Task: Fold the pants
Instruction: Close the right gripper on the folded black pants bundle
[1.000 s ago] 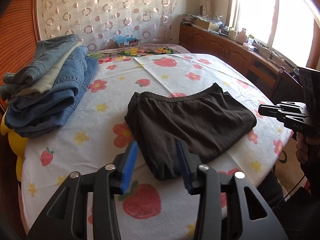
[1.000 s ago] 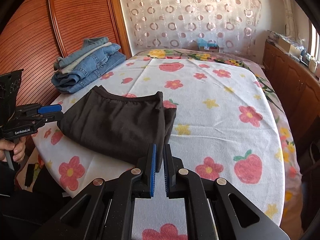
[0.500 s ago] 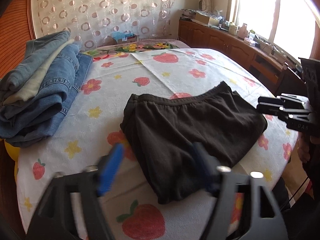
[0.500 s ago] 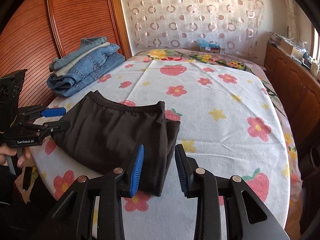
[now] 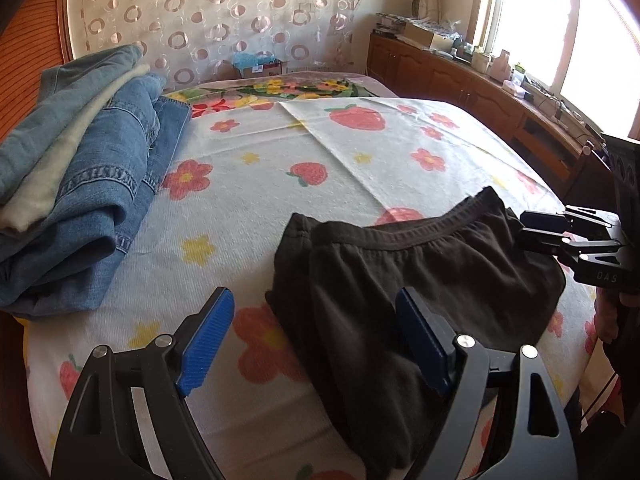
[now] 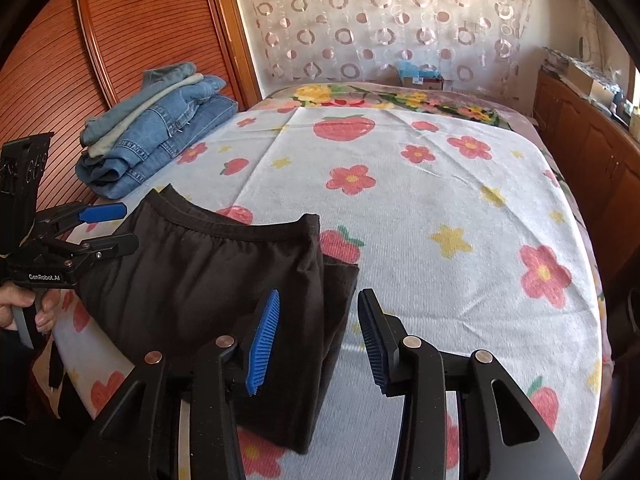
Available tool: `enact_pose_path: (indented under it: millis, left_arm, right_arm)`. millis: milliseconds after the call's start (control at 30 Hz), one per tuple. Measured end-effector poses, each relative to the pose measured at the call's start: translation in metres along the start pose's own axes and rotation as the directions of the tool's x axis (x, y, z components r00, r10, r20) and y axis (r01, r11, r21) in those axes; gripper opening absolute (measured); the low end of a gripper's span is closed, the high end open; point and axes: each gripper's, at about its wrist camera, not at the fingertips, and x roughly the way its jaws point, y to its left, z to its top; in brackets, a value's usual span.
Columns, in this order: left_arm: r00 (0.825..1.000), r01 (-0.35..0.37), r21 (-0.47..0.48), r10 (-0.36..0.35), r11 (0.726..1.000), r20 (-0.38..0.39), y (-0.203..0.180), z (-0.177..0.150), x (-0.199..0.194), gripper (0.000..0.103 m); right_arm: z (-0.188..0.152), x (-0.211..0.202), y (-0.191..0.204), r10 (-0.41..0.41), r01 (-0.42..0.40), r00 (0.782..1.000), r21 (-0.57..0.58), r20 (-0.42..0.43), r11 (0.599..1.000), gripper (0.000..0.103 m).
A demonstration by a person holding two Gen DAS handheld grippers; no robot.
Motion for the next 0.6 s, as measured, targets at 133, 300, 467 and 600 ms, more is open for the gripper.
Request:
enact_pose_path:
  millis: [133, 300, 467, 600]
  left_arm:
    - [1.0, 0.005, -0.011, -0.005, 1.0, -0.009, 0.007, 0.006, 0.007, 0.084]
    - [1.0, 0.012, -0.018, -0.013, 1.0, -0.023, 0.013, 0.01, 0.014, 0.084]
    - [0.999, 0.028, -0.026, -0.029, 0.999, -0.037, 0.016, 0.009, 0.022, 0.084]
    - [0.999, 0.044, -0.032, -0.044, 0.999, -0.021, 0.019, 0.006, 0.022, 0.084]
  right_arm:
    - [0.007, 0.009, 0.001, 0.001, -0.001, 1.0, -0.002, -0.017, 1.0, 0.042]
    - [0.01, 0.016, 0.002, 0.003, -0.003, 0.999, -0.005, -0.032, 1.0, 0.042]
    - [0.011, 0.018, 0.004, 0.001, -0.001, 0.999, -0.013, -0.035, 1.0, 0.042]
    - [0.011, 0.02, 0.006, 0.012, -0.013, 0.999, -0.02, -0.036, 1.0, 0.042]
